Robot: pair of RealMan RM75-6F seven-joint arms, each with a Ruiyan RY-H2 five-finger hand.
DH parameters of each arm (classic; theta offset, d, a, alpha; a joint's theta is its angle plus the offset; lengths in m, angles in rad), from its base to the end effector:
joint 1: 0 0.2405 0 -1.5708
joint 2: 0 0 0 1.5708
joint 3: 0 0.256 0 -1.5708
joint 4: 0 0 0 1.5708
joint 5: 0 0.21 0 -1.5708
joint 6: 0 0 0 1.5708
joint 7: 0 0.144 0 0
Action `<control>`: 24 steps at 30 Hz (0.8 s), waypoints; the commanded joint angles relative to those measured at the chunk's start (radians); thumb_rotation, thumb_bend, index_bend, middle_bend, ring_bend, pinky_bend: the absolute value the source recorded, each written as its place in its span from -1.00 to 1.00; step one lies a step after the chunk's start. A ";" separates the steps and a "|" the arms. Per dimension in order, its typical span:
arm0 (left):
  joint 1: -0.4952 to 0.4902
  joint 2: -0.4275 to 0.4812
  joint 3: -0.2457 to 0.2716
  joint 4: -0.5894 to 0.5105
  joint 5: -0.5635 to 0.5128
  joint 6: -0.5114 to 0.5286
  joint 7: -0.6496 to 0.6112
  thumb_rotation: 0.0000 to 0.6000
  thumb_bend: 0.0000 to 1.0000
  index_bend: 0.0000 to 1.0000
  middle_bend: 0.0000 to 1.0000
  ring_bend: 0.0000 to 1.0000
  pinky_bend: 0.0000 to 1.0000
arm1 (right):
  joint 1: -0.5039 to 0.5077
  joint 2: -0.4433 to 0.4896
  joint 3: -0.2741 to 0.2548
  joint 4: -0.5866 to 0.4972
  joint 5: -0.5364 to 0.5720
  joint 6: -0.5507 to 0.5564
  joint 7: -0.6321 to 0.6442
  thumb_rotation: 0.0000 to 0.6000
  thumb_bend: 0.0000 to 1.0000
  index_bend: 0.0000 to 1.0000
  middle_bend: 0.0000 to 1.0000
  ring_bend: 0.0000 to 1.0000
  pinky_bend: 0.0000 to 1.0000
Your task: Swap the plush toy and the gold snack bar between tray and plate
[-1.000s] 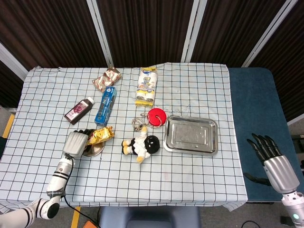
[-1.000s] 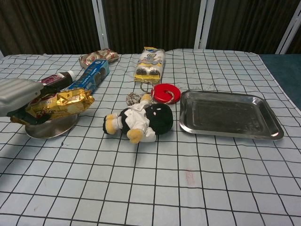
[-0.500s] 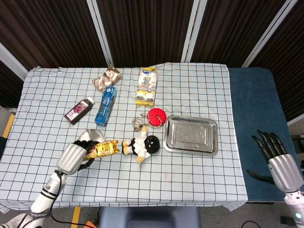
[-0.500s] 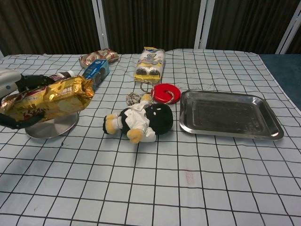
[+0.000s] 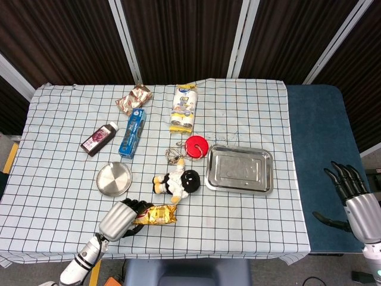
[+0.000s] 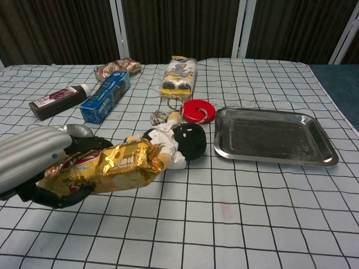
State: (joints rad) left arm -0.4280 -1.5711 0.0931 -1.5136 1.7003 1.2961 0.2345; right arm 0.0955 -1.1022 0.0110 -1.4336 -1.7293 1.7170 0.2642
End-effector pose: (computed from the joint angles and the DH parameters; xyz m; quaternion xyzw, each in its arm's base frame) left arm -0.1824 0.2081 -0.0210 -0.7698 -0.3003 -0.4471 0.3426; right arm -0.3018 -0.1723 0.1893 0.6204 -0.3081 0.5044 0.5155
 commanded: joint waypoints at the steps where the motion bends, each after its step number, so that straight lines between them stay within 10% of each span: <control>1: 0.012 -0.068 -0.004 0.019 -0.025 -0.026 0.035 1.00 -0.01 -0.01 0.35 0.23 0.44 | -0.007 0.006 0.004 -0.006 -0.007 0.019 0.015 1.00 -0.72 -0.91 -1.00 -1.00 -1.00; 17: -0.014 -0.248 -0.054 0.239 -0.027 -0.057 0.134 1.00 -0.01 -0.04 0.25 0.18 0.49 | -0.013 0.013 0.002 -0.005 -0.031 0.037 0.039 1.00 -0.72 -0.89 -1.00 -1.00 -1.00; 24: -0.029 -0.192 -0.049 0.189 -0.039 -0.090 0.109 1.00 -0.07 -0.87 -0.65 -0.66 -0.22 | -0.013 0.009 0.004 -0.002 -0.030 0.030 0.031 1.00 -0.72 -0.89 -1.00 -1.00 -1.00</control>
State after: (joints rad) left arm -0.4527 -1.7774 0.0431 -1.3089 1.6668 1.2163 0.3515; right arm 0.0828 -1.0928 0.0146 -1.4360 -1.7594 1.7467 0.2954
